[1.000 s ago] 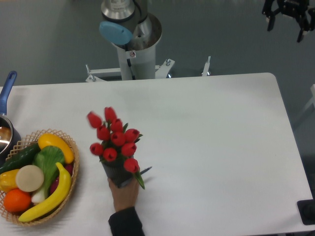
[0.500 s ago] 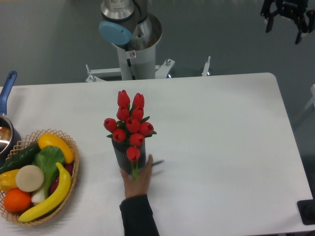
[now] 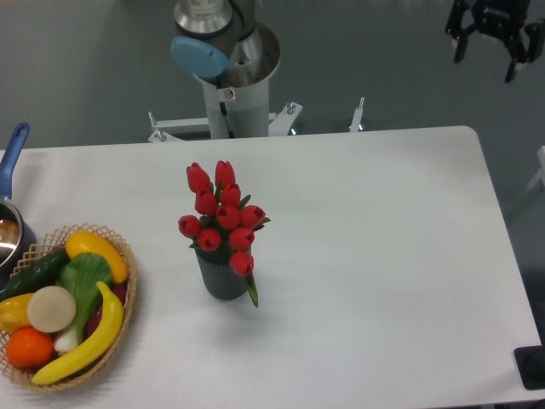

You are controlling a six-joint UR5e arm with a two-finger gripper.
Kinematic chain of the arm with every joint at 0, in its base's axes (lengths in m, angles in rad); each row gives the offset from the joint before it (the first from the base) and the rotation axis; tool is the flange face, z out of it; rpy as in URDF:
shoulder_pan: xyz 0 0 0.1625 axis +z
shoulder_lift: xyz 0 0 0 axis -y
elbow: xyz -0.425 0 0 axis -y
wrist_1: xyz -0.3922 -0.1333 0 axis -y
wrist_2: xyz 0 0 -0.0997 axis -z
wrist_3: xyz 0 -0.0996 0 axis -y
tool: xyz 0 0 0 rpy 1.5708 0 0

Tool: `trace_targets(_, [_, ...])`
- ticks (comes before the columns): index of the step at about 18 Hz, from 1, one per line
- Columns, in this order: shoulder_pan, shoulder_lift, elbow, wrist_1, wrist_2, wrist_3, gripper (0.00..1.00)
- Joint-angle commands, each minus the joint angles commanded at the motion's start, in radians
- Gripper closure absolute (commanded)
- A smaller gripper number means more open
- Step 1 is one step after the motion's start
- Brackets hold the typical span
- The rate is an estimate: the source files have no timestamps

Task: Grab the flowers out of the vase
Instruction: 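Move the open gripper down toward the red tulips in the vase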

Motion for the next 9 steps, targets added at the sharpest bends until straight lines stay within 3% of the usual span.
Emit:
trace_targets(6, [-0.063, -0.002, -0.027, 0.009, -0.095, -0.235, 0.0])
trace_targets(9, [-0.103, -0.003, -0.044, 0.048, -0.144, -0.339, 0.0])
